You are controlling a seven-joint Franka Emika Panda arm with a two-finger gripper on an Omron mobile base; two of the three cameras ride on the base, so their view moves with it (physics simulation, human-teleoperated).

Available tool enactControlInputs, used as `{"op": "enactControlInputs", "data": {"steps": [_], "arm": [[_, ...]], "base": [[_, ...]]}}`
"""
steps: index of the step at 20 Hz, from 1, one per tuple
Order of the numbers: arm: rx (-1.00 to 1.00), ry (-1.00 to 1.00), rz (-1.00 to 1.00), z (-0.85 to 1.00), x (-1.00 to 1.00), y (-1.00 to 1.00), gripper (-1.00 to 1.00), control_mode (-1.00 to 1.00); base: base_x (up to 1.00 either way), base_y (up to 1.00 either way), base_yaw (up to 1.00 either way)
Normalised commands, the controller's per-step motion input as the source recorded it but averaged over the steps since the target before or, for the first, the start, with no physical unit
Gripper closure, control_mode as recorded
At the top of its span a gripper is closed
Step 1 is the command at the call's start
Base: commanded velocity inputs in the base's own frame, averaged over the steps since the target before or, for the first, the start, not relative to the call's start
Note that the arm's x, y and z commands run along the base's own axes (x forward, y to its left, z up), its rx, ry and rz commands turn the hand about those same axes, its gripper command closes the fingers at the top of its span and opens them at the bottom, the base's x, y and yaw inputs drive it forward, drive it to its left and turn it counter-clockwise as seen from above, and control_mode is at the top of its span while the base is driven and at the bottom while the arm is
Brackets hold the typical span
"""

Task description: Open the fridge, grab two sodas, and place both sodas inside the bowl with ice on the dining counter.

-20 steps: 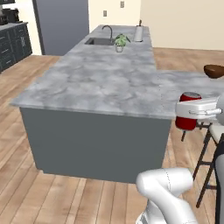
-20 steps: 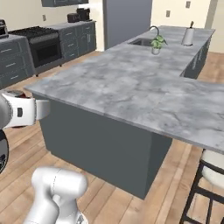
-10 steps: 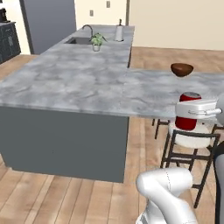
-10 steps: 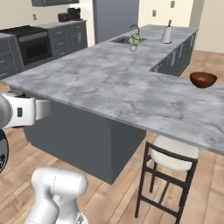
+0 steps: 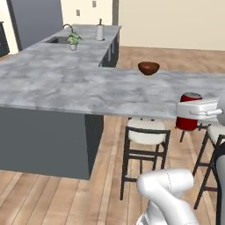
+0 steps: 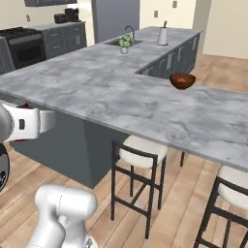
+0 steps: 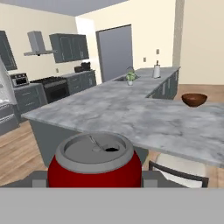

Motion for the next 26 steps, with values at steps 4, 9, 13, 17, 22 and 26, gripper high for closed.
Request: {"op": "enactControlInputs", "data": {"steps": [4, 9, 13, 17, 22, 26], "arm": [[0.00, 0.00, 0.00, 0.00, 0.00, 0.00, 1.00, 1.00], [0.00, 0.00, 0.00, 0.00, 0.00, 0.00, 1.00, 1.00], [0.00, 0.00, 0.00, 0.00, 0.00, 0.00, 1.00, 1.00], [0.00, 0.00, 0.00, 0.00, 0.00, 0.00, 1.00, 1.00], [0.00, 0.00, 0.00, 0.00, 0.00, 0.00, 1.00, 1.00], [0.00, 0.00, 0.00, 0.00, 0.00, 0.00, 1.00, 1.00]], "base": [[-0.16, -1.00, 0.00], [-0.06, -1.00, 0.00], [0.00, -1.00, 0.00], [0.00, -1.00, 0.02], [-0.09, -1.00, 0.01], [-0.17, -1.00, 0.04]]}}
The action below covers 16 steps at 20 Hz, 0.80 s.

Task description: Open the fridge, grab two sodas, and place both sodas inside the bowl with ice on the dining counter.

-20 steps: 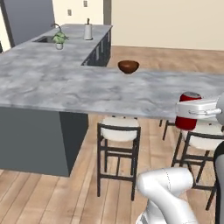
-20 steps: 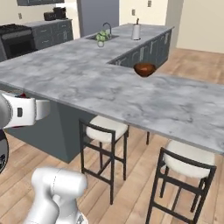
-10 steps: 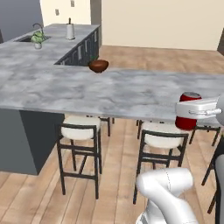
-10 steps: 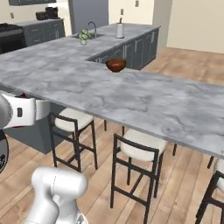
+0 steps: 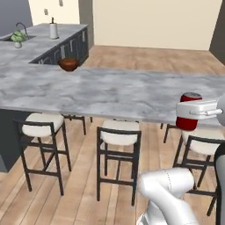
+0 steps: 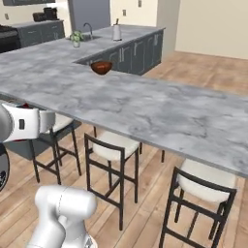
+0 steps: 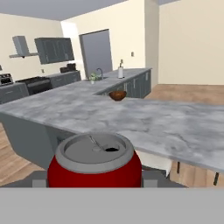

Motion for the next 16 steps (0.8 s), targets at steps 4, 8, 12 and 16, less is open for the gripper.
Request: {"op": "enactControlInputs", "data": {"steps": [4, 8, 12, 16], "arm": [[0.00, 0.00, 0.00, 0.00, 0.00, 0.00, 1.00, 1.00], [0.00, 0.00, 0.00, 0.00, 0.00, 0.00, 1.00, 1.00], [0.00, 0.00, 0.00, 0.00, 0.00, 0.00, 1.00, 1.00], [0.00, 0.00, 0.00, 0.00, 0.00, 0.00, 1.00, 1.00]], "base": [[-0.11, -1.00, 0.12], [0.00, -1.00, 0.24], [0.00, -1.00, 0.27], [0.00, -1.00, 0.26]]}}
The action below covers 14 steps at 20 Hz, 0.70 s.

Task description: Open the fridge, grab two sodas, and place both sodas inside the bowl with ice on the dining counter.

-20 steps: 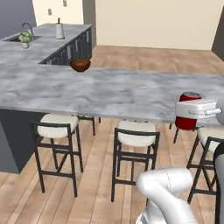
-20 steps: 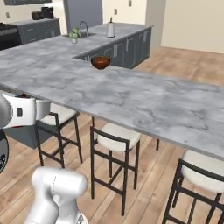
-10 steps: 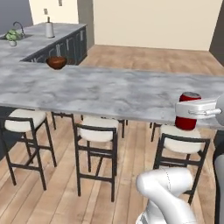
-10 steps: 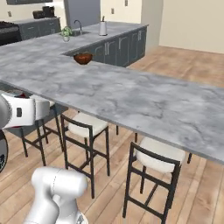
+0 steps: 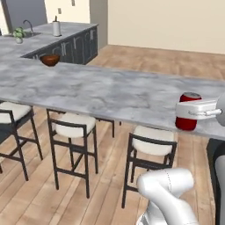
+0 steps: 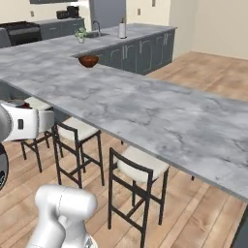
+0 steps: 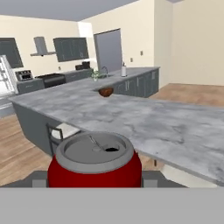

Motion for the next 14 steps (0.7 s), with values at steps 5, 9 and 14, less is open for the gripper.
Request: {"op": "enactControlInputs", "data": {"steps": [5, 9, 14], "arm": [[0.00, 0.00, 0.00, 0.00, 0.00, 0.00, 1.00, 1.00], [0.00, 0.00, 0.00, 0.00, 0.00, 0.00, 1.00, 1.00], [0.00, 0.00, 0.00, 0.00, 0.00, 0.00, 1.00, 1.00]], "base": [[-0.07, -1.00, 0.22], [-0.13, -1.00, 0.19], [-0.17, -1.00, 0.17]]}}
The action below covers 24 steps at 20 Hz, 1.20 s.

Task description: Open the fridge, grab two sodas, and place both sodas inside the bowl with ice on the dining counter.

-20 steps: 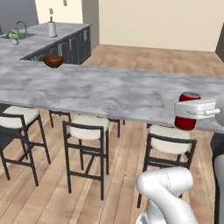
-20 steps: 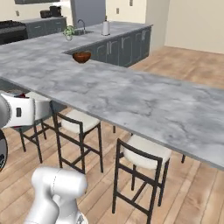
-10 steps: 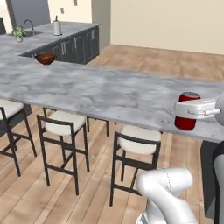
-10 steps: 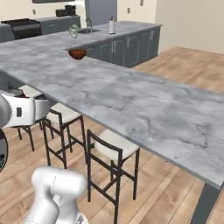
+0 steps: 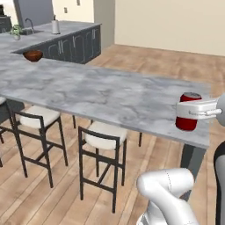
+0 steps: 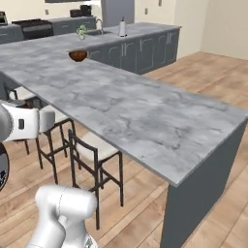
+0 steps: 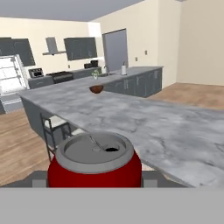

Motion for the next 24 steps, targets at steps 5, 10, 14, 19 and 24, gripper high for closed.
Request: {"op": "enactControlInputs", "data": {"steps": [5, 10, 14, 19, 24], "arm": [[0.00, 0.00, 0.00, 0.00, 0.00, 0.00, 1.00, 1.00], [0.00, 0.00, 0.00, 0.00, 0.00, 0.00, 1.00, 1.00], [0.00, 0.00, 0.00, 0.00, 0.00, 0.00, 1.00, 1.00], [0.00, 0.00, 0.00, 0.00, 0.00, 0.00, 1.00, 1.00], [0.00, 0.00, 0.00, 0.00, 0.00, 0.00, 1.00, 1.00]], "base": [[-0.14, -1.00, 0.17], [-0.09, -1.00, 0.17], [0.01, -1.00, 0.17], [0.15, -1.00, 0.20], [0.28, -0.97, 0.22]]}}
